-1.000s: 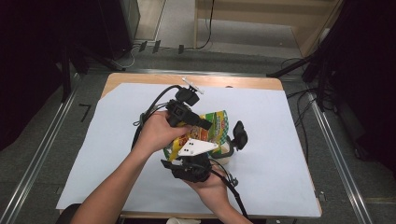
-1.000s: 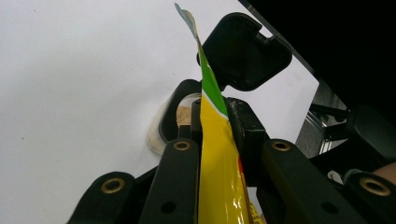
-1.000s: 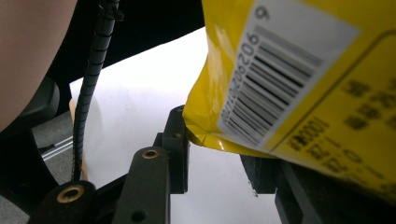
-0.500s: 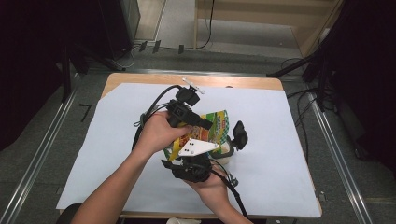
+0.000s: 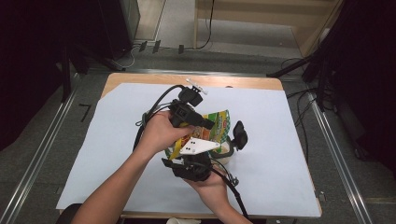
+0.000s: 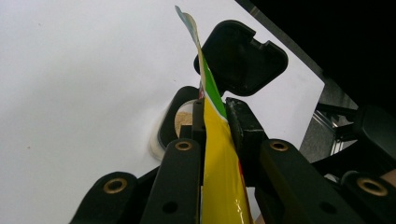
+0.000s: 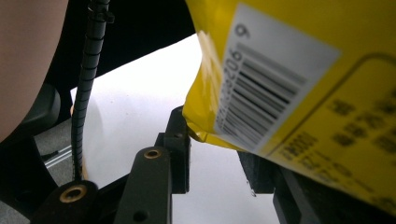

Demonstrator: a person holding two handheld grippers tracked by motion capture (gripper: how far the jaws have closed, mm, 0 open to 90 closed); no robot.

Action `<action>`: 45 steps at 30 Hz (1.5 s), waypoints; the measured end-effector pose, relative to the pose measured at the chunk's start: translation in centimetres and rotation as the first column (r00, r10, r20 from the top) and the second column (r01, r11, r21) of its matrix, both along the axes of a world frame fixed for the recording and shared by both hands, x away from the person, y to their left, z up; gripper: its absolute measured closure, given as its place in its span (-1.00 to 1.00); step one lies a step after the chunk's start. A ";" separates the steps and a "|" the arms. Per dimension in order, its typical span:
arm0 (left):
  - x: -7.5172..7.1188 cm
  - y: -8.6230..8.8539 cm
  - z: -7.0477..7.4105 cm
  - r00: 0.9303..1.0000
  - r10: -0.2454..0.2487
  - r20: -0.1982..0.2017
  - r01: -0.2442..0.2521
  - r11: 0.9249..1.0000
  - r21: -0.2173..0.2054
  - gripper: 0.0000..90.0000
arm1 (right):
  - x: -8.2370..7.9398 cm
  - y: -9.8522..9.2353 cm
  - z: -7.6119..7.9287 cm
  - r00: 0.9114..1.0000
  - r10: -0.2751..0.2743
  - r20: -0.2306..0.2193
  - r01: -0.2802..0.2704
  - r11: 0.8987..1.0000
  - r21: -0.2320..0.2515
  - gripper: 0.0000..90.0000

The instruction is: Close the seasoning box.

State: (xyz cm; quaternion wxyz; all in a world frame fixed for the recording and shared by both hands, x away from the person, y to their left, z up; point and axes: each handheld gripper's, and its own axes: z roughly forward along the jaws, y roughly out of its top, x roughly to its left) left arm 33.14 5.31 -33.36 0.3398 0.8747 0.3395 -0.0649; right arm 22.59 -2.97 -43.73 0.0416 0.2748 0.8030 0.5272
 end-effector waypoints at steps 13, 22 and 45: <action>0.3 -0.5 -0.1 1.000 -0.005 -0.019 0.006 1.000 0.010 0.85 | -0.1 -0.3 0.1 1.000 -0.002 -0.007 0.002 1.000 -0.005 0.53; 0.6 -0.6 -0.3 0.999 -0.010 -0.035 0.010 1.000 0.000 0.84 | -0.1 -0.4 0.2 1.000 -0.009 -0.001 0.009 1.000 -0.019 0.53; 0.8 -0.5 -0.4 0.999 0.000 -0.047 0.000 1.000 -0.004 0.84 | 0.1 -0.4 0.2 1.000 0.010 -0.021 -0.011 1.000 -0.020 0.53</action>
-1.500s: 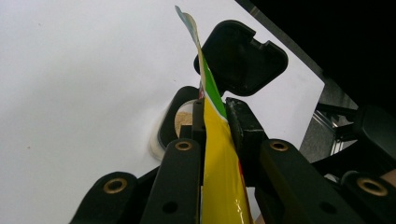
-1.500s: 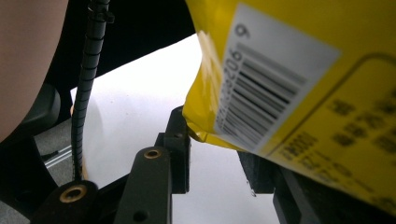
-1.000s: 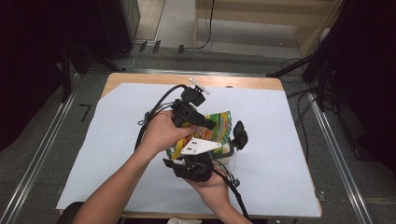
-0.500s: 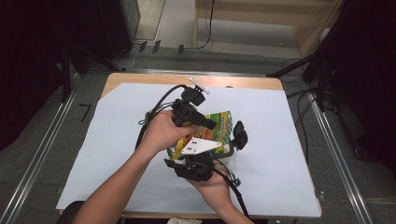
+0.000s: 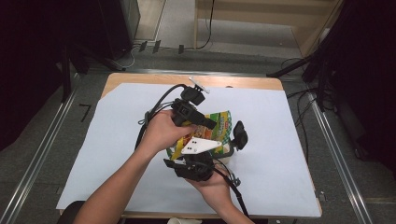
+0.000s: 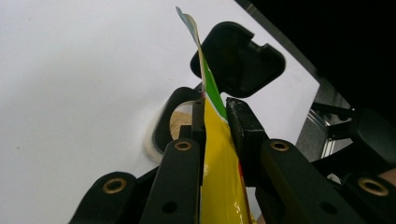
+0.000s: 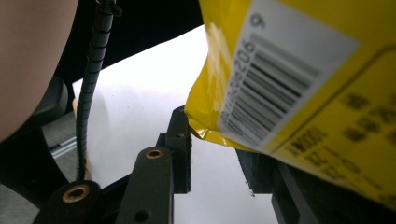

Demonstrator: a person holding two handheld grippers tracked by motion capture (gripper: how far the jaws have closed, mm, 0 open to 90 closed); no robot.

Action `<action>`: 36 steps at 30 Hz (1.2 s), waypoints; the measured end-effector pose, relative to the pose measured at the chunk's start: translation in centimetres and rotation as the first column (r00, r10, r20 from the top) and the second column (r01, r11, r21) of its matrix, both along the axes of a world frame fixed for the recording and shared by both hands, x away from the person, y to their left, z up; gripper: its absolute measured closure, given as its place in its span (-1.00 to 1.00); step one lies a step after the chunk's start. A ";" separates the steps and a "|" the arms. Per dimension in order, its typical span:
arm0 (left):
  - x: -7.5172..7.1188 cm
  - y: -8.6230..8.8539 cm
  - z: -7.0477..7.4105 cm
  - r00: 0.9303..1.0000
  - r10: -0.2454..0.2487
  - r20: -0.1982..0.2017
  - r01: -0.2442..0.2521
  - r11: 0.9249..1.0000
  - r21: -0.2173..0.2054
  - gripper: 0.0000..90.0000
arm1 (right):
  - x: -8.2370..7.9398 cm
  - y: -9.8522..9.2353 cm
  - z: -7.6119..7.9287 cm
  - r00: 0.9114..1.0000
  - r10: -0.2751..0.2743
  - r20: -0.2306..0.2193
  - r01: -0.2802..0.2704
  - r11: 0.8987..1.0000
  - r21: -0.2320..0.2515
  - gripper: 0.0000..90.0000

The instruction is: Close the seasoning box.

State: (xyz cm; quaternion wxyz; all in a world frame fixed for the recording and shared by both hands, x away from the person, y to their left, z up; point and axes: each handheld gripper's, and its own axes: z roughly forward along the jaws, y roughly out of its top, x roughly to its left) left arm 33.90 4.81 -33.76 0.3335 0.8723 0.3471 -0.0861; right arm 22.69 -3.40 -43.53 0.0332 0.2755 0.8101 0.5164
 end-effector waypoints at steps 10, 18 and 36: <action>0.0 -0.1 -0.3 1.000 -0.002 -0.005 0.002 1.000 0.000 0.86 | 0.0 0.0 -0.3 1.000 -0.012 0.008 0.012 1.000 -0.009 0.54; 0.1 0.0 -0.5 1.000 -0.002 -0.014 0.002 1.000 0.007 0.86 | 0.0 -0.1 -0.3 1.000 0.000 0.011 0.000 1.000 -0.024 0.53; -0.1 1.0 -0.9 0.999 -0.013 -0.048 0.013 1.000 -0.009 0.87 | -0.4 0.2 -1.6 1.000 0.017 0.027 -0.017 1.000 -0.009 0.30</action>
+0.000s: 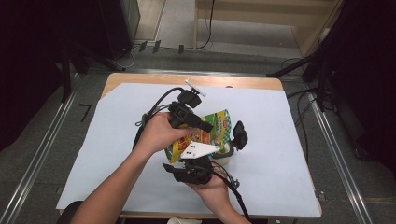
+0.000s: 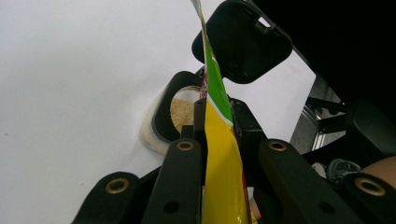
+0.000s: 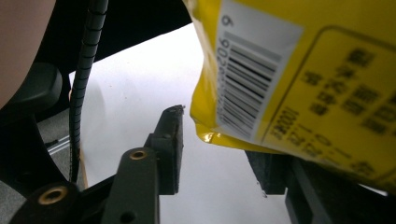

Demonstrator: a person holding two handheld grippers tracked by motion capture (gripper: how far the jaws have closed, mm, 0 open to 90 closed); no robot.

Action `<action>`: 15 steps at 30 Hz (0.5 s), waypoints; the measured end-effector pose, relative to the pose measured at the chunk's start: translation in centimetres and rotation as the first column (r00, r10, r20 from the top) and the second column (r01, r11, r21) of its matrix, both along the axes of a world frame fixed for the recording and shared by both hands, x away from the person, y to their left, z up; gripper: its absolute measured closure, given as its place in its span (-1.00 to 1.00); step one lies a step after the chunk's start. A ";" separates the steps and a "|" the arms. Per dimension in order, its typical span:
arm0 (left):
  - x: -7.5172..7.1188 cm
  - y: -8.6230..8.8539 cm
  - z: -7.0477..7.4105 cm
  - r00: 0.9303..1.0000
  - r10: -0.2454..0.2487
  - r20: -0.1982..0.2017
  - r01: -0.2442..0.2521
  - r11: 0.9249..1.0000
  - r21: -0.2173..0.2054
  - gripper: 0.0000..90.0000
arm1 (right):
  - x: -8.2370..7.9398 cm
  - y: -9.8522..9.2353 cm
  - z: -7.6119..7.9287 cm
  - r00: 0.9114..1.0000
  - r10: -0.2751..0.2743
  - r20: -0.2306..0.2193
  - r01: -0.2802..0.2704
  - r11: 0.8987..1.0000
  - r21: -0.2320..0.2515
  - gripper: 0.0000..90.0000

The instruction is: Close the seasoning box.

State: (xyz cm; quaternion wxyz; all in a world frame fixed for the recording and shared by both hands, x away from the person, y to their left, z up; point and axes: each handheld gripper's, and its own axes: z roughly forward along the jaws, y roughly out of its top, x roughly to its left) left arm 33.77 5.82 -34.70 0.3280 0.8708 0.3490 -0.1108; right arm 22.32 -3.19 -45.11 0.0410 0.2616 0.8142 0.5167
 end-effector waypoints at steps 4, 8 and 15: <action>-0.2 0.1 -0.2 1.000 -0.009 -0.006 0.009 1.000 -0.001 0.87 | 0.0 0.1 -0.4 1.000 0.009 -0.023 -0.009 1.000 0.010 0.29; -0.3 0.1 -0.5 1.000 -0.015 -0.013 0.015 1.000 0.000 0.87 | -0.1 0.1 -0.8 1.000 0.012 -0.028 -0.012 1.000 0.002 0.29; -0.2 0.2 -1.1 0.999 -0.031 -0.017 0.031 0.999 -0.015 0.88 | -0.1 0.1 -1.4 1.000 0.026 -0.015 -0.027 0.999 -0.024 0.29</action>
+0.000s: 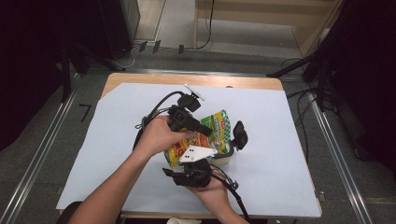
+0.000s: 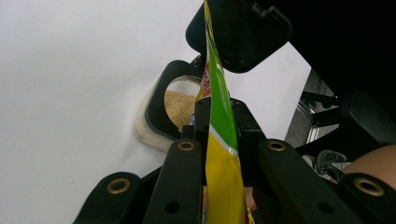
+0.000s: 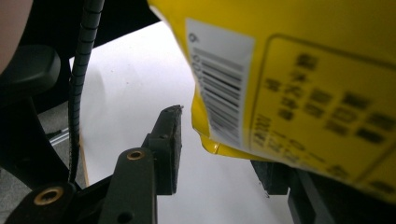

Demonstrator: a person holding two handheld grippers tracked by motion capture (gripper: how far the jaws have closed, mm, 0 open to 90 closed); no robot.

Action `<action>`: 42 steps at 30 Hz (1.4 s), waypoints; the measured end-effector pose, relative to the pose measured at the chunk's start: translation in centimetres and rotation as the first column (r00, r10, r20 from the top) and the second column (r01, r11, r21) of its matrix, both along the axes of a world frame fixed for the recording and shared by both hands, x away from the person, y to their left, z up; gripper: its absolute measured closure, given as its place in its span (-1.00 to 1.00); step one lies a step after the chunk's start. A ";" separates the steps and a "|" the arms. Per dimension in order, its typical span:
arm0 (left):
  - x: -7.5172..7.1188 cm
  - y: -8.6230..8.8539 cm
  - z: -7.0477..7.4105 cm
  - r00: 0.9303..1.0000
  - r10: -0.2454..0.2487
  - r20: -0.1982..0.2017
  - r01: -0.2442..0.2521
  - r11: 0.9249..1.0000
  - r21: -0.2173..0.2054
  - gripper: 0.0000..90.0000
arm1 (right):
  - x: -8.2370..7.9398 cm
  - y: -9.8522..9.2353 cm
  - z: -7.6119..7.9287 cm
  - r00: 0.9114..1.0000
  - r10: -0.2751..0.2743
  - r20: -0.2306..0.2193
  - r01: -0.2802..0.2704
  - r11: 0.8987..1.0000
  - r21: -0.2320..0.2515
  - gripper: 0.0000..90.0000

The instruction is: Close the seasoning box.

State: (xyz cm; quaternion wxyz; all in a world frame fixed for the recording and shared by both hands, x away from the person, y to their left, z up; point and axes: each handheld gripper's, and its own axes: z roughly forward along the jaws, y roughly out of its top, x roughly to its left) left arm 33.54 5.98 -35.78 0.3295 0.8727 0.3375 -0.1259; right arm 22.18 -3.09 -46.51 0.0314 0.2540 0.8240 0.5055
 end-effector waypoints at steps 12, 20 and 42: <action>0.3 0.5 -0.8 1.000 -0.007 -0.012 0.007 1.000 -0.026 0.91 | 0.2 0.0 -0.8 1.000 0.001 -0.004 -0.001 1.000 -0.031 0.28; 0.7 0.4 -1.6 1.000 -0.021 -0.012 0.021 0.999 -0.039 0.89 | 0.3 0.0 -1.2 1.000 -0.004 -0.012 0.003 0.999 -0.035 0.28; 1.4 3.4 -0.8 0.999 -0.014 -0.046 0.009 0.994 -0.107 1.00 | 0.9 -0.4 -1.4 0.999 -0.032 -0.030 0.031 0.999 -0.044 0.22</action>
